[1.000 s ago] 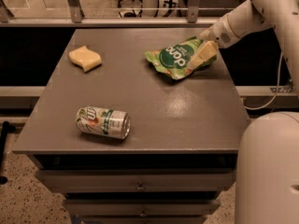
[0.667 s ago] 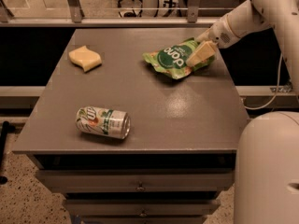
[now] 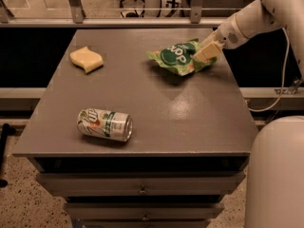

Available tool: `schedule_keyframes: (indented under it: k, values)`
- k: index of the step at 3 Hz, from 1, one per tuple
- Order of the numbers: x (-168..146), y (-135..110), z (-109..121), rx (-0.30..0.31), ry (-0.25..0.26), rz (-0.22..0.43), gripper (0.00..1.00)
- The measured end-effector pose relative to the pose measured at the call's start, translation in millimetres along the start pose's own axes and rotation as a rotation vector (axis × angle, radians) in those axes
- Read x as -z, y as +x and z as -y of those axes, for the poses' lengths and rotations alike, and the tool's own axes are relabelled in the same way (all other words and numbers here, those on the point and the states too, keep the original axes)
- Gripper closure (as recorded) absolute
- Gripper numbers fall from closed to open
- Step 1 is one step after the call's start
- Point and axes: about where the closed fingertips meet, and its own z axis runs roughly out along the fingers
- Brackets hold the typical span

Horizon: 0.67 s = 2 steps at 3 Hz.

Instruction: Pick green rice chip bag

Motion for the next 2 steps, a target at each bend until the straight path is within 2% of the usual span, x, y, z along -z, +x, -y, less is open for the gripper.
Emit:
schedule_keyframes:
  k: [1,2]
  values:
    - [18,-7,-7,-0.008,0.028,0.036,1.0]
    - [72,-38,-32,-0.03,0.115,0.162,1.0]
